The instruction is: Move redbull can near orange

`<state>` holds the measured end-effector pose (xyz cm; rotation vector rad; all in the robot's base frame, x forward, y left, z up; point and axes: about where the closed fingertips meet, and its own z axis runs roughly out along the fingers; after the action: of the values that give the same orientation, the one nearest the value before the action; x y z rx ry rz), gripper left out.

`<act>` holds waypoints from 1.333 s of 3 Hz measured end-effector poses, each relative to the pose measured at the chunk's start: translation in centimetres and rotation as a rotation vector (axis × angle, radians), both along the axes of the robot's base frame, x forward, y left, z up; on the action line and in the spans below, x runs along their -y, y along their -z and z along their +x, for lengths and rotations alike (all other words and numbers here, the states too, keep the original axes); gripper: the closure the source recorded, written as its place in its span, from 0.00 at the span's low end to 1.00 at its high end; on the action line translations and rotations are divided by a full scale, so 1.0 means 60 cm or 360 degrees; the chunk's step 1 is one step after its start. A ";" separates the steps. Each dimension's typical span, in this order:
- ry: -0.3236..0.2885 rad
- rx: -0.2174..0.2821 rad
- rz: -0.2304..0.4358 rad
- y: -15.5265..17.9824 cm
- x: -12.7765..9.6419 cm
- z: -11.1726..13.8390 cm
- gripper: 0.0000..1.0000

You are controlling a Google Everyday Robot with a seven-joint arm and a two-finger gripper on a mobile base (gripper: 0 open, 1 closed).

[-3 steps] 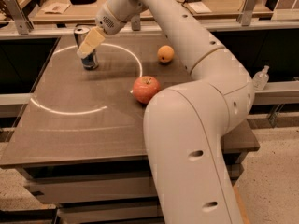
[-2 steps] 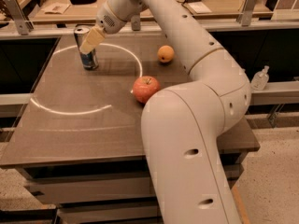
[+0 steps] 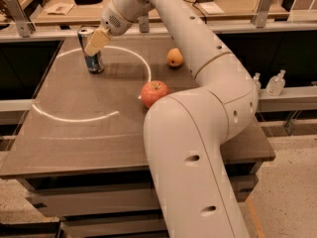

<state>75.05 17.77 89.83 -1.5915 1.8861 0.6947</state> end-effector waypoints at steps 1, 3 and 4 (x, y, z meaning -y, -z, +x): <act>0.0000 0.0011 -0.0035 0.000 0.024 0.004 1.00; 0.0095 0.0061 -0.0152 -0.003 0.131 0.027 1.00; 0.0163 0.0063 -0.0213 0.003 0.192 0.035 1.00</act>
Offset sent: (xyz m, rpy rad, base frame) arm 0.0251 -0.0858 0.0171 -0.0954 -0.0530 -0.0535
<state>77.16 6.28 89.65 -1.5647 2.0055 0.4991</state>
